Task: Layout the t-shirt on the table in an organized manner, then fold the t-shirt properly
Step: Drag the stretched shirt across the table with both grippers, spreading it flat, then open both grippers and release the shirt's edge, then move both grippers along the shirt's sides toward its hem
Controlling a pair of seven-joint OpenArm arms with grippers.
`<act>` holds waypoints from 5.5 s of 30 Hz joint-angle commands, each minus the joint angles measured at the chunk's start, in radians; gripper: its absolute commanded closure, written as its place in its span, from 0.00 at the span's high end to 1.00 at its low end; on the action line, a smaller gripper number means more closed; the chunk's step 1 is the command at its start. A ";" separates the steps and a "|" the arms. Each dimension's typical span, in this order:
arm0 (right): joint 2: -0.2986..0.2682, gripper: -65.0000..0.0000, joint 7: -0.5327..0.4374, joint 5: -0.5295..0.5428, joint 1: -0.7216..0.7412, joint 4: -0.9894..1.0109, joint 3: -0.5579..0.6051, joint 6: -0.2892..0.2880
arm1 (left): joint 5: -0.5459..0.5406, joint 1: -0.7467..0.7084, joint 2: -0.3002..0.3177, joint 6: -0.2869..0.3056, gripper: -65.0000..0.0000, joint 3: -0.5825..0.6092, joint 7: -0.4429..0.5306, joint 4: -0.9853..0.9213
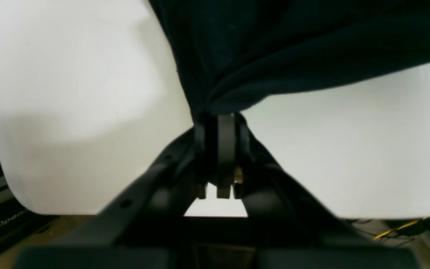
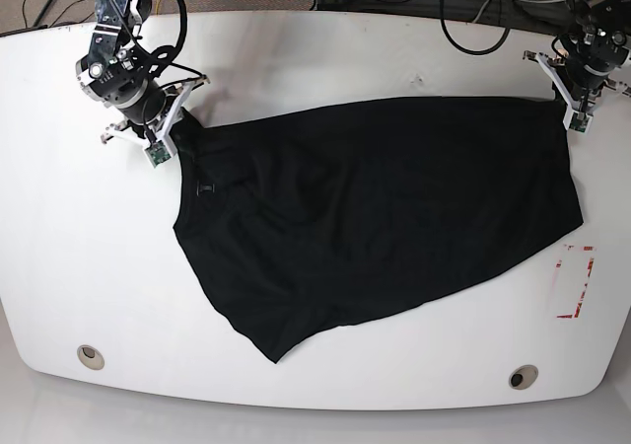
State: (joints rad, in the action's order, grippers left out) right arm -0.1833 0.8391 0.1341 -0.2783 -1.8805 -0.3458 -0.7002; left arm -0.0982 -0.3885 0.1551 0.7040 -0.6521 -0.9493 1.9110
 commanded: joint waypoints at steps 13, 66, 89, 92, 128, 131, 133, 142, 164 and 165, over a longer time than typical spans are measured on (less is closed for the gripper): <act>-0.038 0.00 -0.019 0.003 -0.065 -0.024 -0.022 0.002 | -0.002 -0.014 0.079 -0.006 0.02 -0.010 0.014 -0.046; -0.035 0.53 -0.017 0.000 -0.238 -0.086 -0.071 0.002 | -0.008 -0.128 0.073 -0.006 0.49 0.035 0.010 -0.038; 0.003 0.66 -0.011 0.108 -0.164 -0.135 -0.281 0.002 | -0.011 -0.069 0.071 -0.006 0.51 -0.054 0.008 0.081; 0.000 0.66 -0.010 0.114 -0.121 -0.132 -0.283 0.002 | -0.011 -0.022 0.071 -0.006 0.51 -0.079 0.008 0.078; -0.068 0.66 -0.033 0.111 0.687 0.669 -0.121 0.002 | 0.239 0.633 0.077 -0.006 0.51 -0.019 0.063 -0.361; -0.081 0.66 -0.073 0.111 0.756 0.790 -0.120 0.002 | 0.260 0.661 0.079 -0.006 0.51 -0.019 0.095 -0.416; -0.084 0.66 -0.097 0.106 0.801 0.876 -0.120 0.002 | 0.274 0.676 0.079 -0.006 0.51 -0.019 0.111 -0.437; -0.109 0.66 -0.295 -0.064 0.954 1.205 -0.121 0.002 | 0.292 0.704 0.077 -0.006 0.51 -0.018 0.117 -0.459; -0.069 0.66 -0.404 -0.132 0.916 1.332 -0.124 0.002 | 0.294 0.695 0.079 -0.006 0.51 -0.021 0.120 -0.463; -0.058 0.66 -0.404 -0.132 0.916 1.332 -0.124 0.002 | 0.294 0.693 0.079 -0.006 0.51 -0.021 0.120 -0.463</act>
State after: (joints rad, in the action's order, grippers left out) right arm -0.2462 0.4114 0.0078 0.6132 -0.5365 -0.4706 -0.7013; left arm 0.2031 0.2832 0.2176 0.7002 -0.6739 -0.8444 1.4303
